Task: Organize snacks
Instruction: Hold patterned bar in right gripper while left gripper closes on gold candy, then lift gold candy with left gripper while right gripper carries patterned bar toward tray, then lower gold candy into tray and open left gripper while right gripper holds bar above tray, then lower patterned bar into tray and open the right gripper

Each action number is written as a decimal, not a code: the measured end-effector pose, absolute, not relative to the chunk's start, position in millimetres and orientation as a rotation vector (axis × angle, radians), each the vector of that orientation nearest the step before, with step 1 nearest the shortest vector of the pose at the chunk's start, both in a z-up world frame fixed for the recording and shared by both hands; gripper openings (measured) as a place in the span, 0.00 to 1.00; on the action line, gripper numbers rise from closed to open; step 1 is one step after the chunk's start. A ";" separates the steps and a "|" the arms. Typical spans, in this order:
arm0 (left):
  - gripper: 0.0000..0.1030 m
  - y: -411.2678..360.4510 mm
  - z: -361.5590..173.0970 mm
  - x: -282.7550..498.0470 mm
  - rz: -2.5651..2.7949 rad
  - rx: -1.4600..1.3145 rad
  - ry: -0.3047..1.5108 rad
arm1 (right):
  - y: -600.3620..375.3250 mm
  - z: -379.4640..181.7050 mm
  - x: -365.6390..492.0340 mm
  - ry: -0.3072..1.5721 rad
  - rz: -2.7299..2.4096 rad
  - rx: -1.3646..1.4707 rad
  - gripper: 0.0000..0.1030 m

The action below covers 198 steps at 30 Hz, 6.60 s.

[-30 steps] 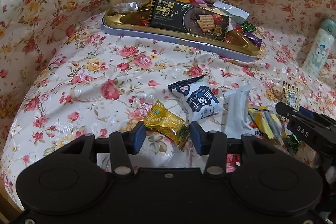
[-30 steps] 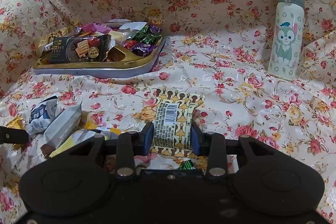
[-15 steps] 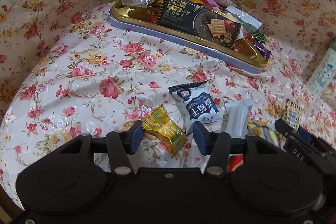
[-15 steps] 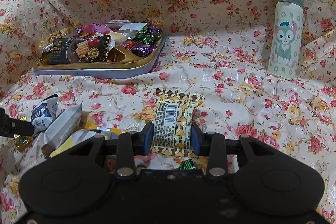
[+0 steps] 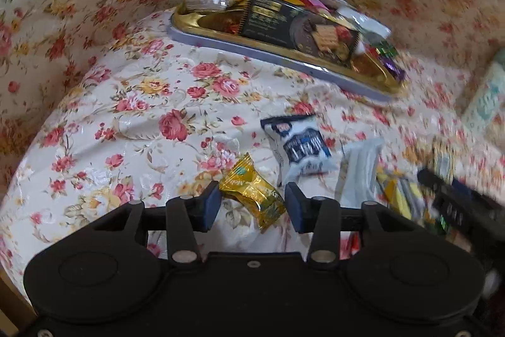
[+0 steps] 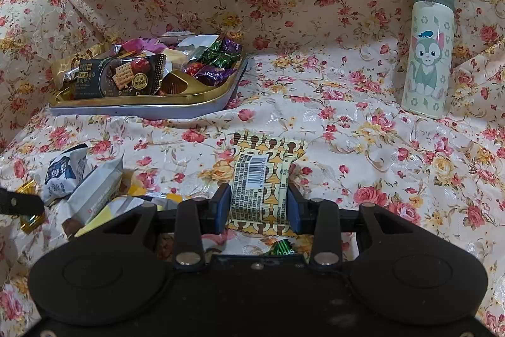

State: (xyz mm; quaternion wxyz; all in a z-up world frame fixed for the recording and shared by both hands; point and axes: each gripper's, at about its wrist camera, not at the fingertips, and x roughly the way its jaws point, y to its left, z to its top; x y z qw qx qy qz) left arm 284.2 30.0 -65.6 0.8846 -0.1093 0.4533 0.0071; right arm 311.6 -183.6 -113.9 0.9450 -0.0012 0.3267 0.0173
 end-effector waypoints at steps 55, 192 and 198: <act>0.39 17.7 -43.9 242.1 -0.094 -0.121 0.909 | -185.5 -100.6 312.1 0.650 0.050 -0.006 0.35; 0.57 -26.8 -37.6 52.7 -0.178 -0.089 1.073 | -191.2 -49.4 -39.8 0.902 0.202 0.036 0.48; 0.57 -25.5 -31.1 51.1 -0.177 -0.078 1.041 | -188.4 -43.2 -35.7 0.869 0.212 0.042 0.50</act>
